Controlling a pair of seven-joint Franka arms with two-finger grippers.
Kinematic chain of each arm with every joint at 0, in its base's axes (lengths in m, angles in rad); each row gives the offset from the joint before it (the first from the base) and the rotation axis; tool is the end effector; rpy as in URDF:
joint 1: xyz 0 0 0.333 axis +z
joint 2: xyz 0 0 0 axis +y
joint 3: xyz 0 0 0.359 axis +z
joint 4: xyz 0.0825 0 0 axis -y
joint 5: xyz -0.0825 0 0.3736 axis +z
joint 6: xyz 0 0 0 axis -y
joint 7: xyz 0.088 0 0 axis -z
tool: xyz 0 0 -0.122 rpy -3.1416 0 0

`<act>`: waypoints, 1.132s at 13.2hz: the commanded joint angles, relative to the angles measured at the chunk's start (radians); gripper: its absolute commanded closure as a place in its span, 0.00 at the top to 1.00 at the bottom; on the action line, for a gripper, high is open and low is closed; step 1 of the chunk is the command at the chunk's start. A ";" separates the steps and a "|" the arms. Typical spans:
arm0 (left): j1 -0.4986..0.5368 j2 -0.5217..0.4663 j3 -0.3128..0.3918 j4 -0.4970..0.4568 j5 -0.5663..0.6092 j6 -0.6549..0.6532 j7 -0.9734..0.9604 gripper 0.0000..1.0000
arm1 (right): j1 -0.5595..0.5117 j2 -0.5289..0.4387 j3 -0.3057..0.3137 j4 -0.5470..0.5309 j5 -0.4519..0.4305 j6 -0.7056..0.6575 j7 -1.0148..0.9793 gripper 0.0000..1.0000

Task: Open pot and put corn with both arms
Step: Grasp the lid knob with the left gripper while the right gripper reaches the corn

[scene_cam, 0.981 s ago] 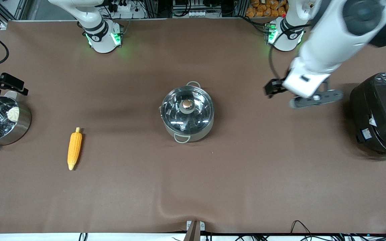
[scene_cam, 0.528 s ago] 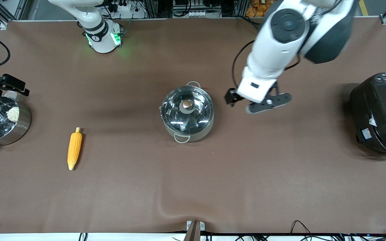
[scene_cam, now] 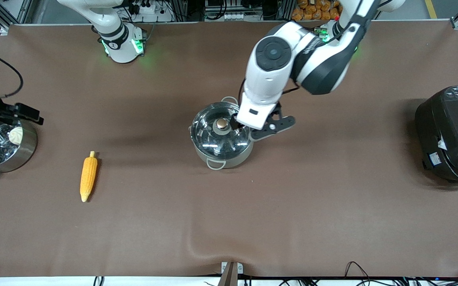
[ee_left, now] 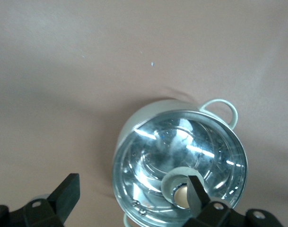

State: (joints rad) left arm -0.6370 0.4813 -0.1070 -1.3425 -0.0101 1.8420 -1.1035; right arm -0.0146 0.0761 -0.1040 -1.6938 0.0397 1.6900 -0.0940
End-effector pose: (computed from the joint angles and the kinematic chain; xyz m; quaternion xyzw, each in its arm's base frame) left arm 0.5336 -0.4708 0.4805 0.9820 0.1862 -0.0173 0.0261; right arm 0.5667 -0.0611 0.5633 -0.9990 0.0154 0.0378 0.0198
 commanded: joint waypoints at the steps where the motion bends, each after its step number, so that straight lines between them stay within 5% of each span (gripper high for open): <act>1: -0.038 0.054 0.016 0.043 -0.002 0.038 -0.029 1.00 | -0.016 0.034 0.007 -0.024 0.012 0.055 -0.026 1.00; 5: -0.078 0.124 0.018 0.078 0.001 0.083 -0.084 1.00 | -0.019 0.102 0.007 -0.047 0.003 0.129 -0.033 1.00; 9: -0.185 0.171 0.107 0.078 -0.002 0.147 -0.156 1.00 | -0.022 0.162 0.007 -0.047 0.002 0.165 -0.042 1.00; 15: -0.210 0.200 0.104 0.072 -0.001 0.151 -0.203 1.00 | -0.025 0.223 0.007 -0.047 0.002 0.211 -0.061 1.00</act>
State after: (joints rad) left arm -0.8288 0.6584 -0.0193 -1.2946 -0.0101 1.9947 -1.2803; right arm -0.0171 0.2820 -0.1105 -1.7463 0.0390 1.8890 -0.1287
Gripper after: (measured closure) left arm 0.000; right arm 0.000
